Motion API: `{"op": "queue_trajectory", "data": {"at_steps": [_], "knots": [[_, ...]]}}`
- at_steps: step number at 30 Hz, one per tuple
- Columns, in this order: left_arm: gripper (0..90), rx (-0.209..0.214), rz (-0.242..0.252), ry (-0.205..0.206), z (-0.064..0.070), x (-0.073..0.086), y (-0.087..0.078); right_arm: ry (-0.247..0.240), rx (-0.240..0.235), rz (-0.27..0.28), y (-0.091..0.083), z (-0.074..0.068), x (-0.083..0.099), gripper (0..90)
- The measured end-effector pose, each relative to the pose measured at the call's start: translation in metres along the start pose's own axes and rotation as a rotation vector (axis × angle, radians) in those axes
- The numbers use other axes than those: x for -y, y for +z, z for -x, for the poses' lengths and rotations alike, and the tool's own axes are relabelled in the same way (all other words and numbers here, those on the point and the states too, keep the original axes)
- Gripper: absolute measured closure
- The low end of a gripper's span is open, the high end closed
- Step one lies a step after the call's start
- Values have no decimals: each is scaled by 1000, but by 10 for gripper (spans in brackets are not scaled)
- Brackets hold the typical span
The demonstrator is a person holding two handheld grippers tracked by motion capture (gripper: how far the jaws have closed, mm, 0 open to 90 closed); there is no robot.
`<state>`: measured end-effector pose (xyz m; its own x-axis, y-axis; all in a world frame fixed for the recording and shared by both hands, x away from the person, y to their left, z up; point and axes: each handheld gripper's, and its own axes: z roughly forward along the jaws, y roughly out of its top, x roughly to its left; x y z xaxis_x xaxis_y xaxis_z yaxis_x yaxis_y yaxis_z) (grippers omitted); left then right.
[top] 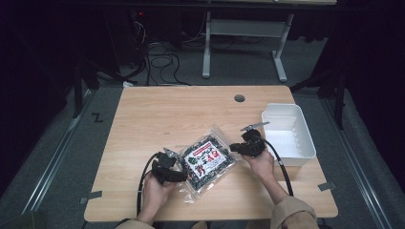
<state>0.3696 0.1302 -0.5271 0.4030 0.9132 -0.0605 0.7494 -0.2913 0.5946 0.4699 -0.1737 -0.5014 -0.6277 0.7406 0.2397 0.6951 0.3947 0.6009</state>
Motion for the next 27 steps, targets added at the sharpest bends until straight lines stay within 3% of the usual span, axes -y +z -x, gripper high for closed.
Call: {"op": "queue_trajectory", "data": {"at_steps": [8, 11, 12, 18, 20, 23, 27], "knots": [[203, -7, 8, 7, 1, 1, 0, -44, 38, -6, 3, -4, 0, 897], [203, -13, 5, 16, 1, 0, 0, -55, 23, 16, -4, -5, -4, 897], [223, -5, 11, 37, 3, 0, -1, -48, 12, 28, -8, -5, -6, 897], [236, -3, 31, 74, 9, 1, -5, -127, 43, 51, -23, -15, -16, 898], [241, 5, 58, 46, 5, 2, -10, -155, 59, 57, -33, -19, -21, 898], [242, 8, 75, 23, 2, 2, -13, -157, 73, 68, -43, -18, -26, 897], [241, -3, 77, 16, 0, 3, -15, -137, 90, 125, -63, -13, -32, 898]]}}
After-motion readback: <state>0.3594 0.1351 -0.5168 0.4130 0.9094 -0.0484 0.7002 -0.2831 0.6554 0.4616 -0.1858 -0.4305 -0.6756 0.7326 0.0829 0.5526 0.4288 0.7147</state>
